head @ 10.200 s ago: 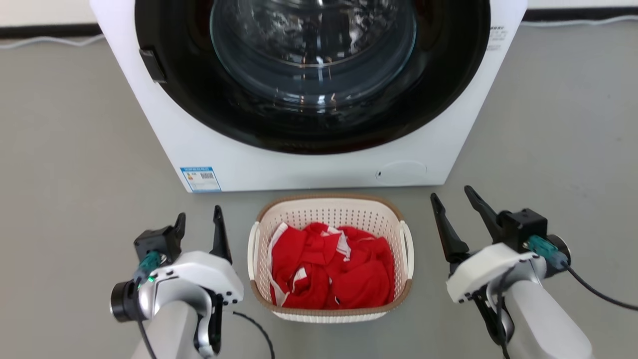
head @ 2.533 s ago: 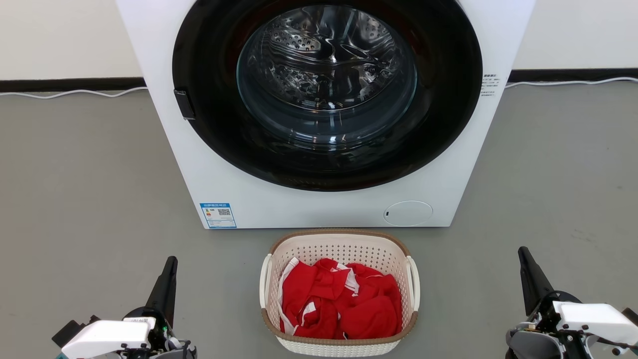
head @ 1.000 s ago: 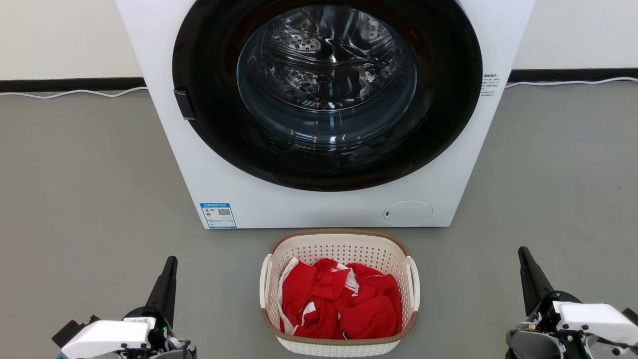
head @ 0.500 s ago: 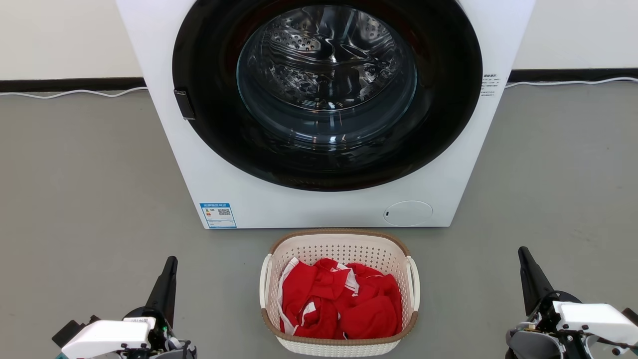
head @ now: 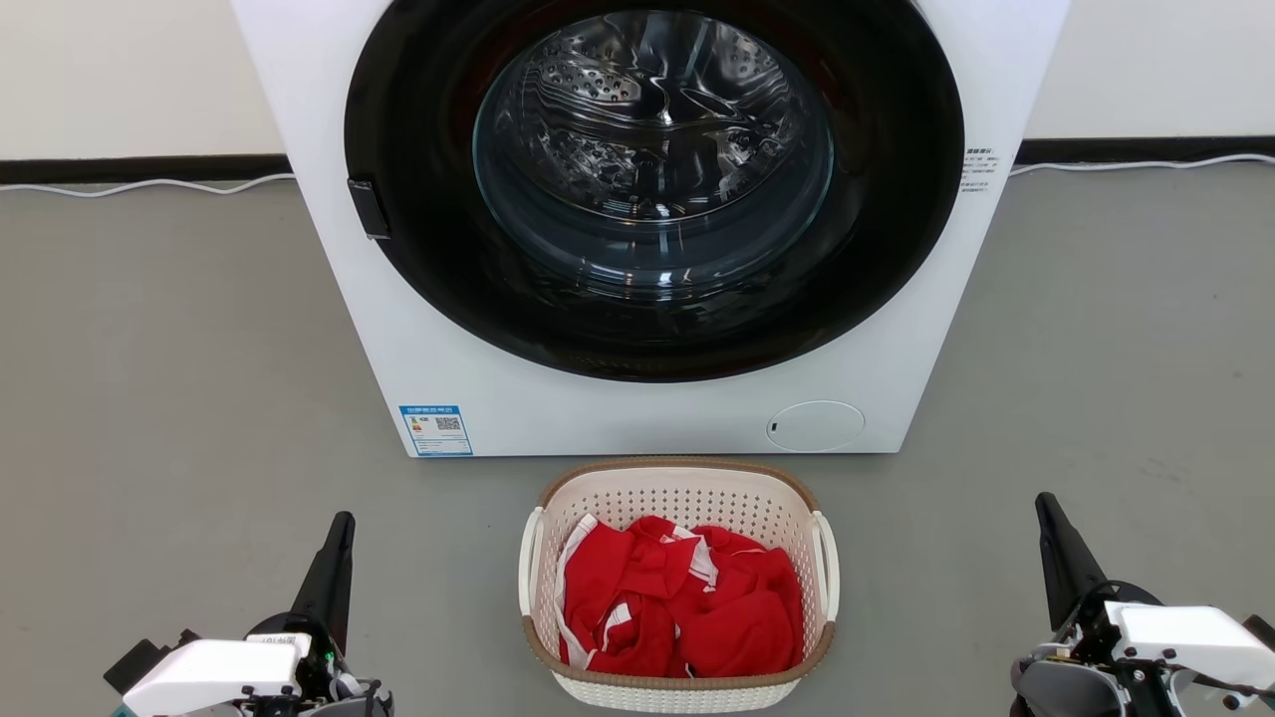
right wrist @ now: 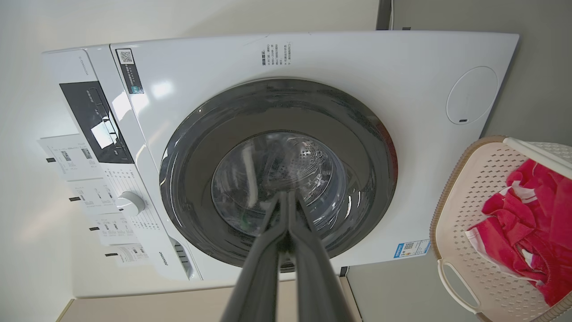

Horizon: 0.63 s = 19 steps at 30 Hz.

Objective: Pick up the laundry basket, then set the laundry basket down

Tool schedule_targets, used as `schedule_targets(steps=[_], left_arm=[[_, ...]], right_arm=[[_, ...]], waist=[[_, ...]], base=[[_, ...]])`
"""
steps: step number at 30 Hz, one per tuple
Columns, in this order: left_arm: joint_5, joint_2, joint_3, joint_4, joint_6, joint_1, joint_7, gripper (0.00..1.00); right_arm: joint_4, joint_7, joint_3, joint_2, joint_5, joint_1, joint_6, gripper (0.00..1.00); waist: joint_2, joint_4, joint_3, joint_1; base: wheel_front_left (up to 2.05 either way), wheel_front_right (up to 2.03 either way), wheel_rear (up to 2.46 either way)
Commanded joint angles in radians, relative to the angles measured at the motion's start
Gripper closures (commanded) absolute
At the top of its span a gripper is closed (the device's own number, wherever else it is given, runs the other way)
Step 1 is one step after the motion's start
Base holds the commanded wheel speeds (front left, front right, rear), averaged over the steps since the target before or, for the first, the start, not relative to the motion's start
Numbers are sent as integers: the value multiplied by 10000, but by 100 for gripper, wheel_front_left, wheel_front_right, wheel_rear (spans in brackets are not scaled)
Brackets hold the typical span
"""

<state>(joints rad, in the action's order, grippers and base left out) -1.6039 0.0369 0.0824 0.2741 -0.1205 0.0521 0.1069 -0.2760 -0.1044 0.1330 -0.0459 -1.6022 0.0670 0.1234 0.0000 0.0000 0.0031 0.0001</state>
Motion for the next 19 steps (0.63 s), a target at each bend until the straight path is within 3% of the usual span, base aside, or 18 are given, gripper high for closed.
schedule_targets(steps=[1, 19], left_arm=[[-49, 133, 312, -290, -102, 559, 61, 100], [-50, 133, 312, -290, -102, 559, 61, 100]], right_arm=[[313, -87, -193, -43, -65, 409, 73, 100], [313, -87, -193, -43, -66, 409, 73, 100]], waist=[[0, 0, 0, 0], [0, 0, 0, 0]], base=[[0, 0, 0], [0, 0, 0]])
